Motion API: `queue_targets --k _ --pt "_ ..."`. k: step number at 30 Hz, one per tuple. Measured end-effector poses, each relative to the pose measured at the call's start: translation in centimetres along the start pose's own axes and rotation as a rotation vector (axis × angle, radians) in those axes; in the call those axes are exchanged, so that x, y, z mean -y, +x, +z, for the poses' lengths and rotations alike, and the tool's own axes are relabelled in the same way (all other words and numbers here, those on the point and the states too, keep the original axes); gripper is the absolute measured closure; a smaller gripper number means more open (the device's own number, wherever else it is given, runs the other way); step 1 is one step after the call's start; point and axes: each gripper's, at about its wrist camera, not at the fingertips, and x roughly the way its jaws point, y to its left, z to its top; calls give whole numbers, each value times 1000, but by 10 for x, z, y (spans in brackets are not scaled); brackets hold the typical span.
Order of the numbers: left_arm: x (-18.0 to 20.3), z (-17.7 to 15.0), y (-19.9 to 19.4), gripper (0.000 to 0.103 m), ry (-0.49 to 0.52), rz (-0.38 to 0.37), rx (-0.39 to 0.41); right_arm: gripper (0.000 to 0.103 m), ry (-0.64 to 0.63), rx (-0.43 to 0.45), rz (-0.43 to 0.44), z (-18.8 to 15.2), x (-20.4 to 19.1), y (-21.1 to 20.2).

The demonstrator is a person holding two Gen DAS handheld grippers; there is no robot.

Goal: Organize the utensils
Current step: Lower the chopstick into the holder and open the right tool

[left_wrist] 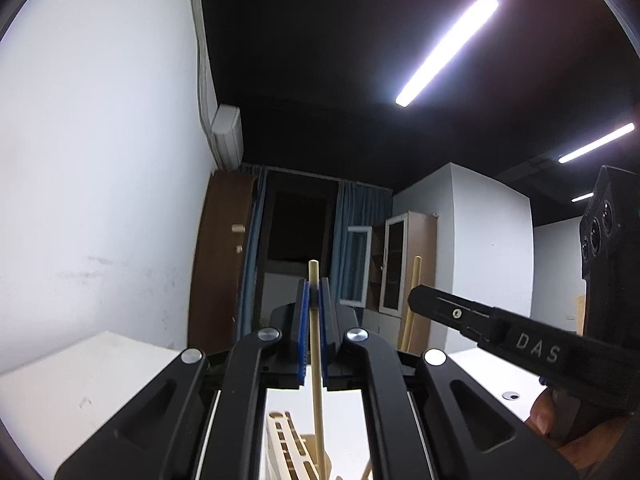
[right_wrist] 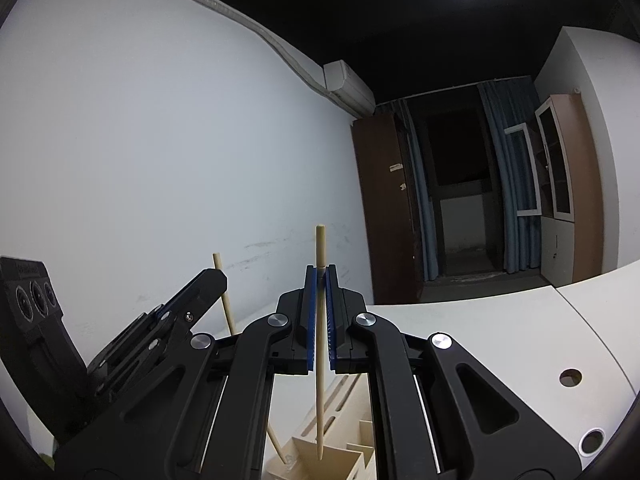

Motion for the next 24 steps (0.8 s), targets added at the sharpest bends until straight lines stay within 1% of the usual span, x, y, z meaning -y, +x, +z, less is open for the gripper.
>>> queue_targets --k 7,16,20,24 --pt "-7 -22 15 99 -10 -3 -72 99 -28 -73 -22 -16 2 16" --pt "-10 -46 16 99 24 -21 -152 99 -49 -137 -41 -33 1 12" --pt "-13 -51 14 99 27 -25 -177 99 -62 -165 -37 -39 -1 12" --pt "-20 -50 11 99 0 -41 -198 99 -61 -194 -32 -46 -2 8"
